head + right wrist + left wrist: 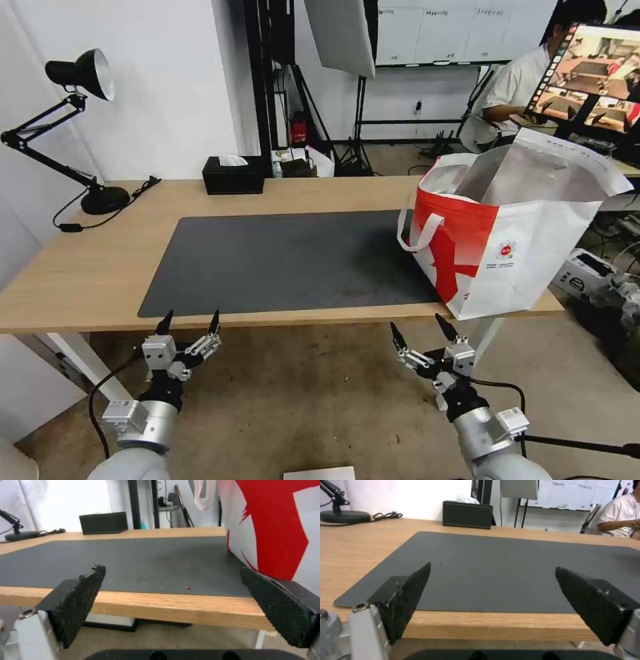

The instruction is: Pick up the trash from the table and place it into the takeout bag.

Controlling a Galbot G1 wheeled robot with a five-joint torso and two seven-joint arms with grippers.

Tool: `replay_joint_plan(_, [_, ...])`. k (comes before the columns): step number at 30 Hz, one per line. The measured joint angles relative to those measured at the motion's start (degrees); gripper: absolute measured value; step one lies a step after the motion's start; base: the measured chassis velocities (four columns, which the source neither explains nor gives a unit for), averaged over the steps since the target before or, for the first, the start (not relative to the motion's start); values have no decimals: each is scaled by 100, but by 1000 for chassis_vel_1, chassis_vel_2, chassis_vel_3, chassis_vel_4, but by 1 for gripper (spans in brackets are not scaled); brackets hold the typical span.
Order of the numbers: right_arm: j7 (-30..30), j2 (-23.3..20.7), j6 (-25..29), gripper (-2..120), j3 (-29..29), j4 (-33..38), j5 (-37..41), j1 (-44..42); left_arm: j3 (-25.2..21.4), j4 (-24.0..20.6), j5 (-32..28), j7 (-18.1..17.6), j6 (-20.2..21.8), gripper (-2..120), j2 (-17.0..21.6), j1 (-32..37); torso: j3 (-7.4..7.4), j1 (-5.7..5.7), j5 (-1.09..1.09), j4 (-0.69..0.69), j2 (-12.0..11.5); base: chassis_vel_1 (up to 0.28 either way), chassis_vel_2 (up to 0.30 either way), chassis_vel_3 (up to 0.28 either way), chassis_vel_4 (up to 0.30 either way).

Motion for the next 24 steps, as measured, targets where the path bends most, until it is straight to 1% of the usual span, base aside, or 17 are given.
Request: replay_joint_plan(24, [0,0,0,100,0,0,0,0,6,-4,-6,-3,11,100,7,-9,0,0,0,0,0,0,0,0,0])
